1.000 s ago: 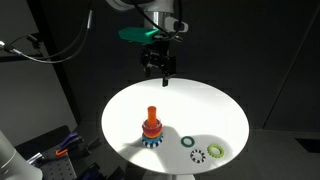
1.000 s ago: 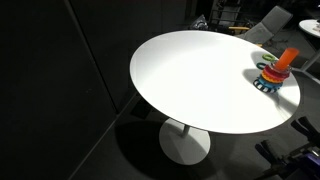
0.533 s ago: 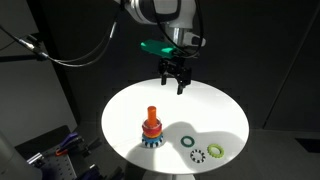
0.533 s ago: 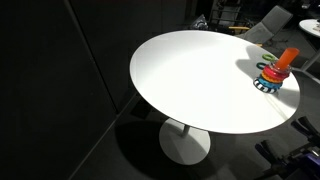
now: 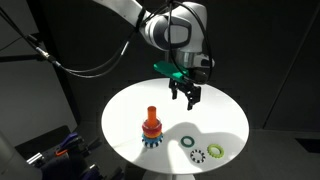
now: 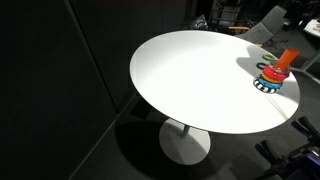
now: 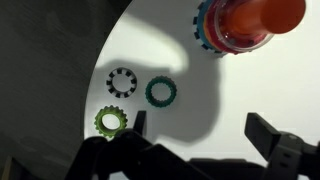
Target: Put the green ring on the orange stand.
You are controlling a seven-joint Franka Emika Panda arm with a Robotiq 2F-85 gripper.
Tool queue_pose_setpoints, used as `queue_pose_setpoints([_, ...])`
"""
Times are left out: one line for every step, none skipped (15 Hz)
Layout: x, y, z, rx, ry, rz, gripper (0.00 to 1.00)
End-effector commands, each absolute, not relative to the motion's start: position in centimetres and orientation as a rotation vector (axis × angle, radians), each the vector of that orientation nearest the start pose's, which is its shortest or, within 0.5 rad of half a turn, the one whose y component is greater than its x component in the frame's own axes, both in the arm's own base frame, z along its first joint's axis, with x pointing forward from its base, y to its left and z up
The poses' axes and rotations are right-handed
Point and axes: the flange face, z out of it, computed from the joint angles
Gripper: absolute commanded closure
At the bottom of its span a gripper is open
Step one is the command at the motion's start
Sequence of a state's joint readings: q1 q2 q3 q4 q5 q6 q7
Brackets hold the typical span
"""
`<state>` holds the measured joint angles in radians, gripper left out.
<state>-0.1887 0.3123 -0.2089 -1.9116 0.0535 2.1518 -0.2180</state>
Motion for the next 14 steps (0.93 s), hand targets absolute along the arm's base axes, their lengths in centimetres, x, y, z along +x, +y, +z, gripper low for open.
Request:
queue_pose_setpoints([57.7,-23.9,30.6,-3.126,0.395,0.069,0.0])
queue_pose_setpoints([57.8,-24.1,29.6,-3.129,0.405,0.072,0.0])
queue_pose_setpoints([57.9,-24.3,28.7,-3.131,0.417,0.077,0.0])
queue_pose_setpoints([57.9,-24.4,27.8,-3.132,0.425,0.088,0.0])
queue_pose_setpoints([58.0,-24.5,27.0,-3.134,0.433,0.098,0.0])
queue_pose_setpoints([58.0,-24.6,26.3,-3.134,0.443,0.108,0.0])
queue_pose_setpoints([58.0,-24.6,25.7,-3.137,0.45,0.117,0.0])
queue_pose_setpoints([57.2,-24.2,26.1,-3.138,0.405,0.128,0.0])
queue_pose_setpoints([57.2,-24.2,25.6,-3.137,0.406,0.14,0.0])
queue_pose_setpoints([57.2,-24.1,25.4,-3.137,0.404,0.145,0.0])
queue_pose_setpoints([57.2,-24.1,25.4,-3.137,0.403,0.144,0.0])
queue_pose_setpoints([57.2,-24.1,25.4,-3.137,0.402,0.144,0.0])
queue_pose_setpoints([57.2,-24.0,25.4,-3.137,0.402,0.144,0.0])
queue_pose_setpoints([57.2,-24.0,25.4,-3.136,0.402,0.144,0.0])
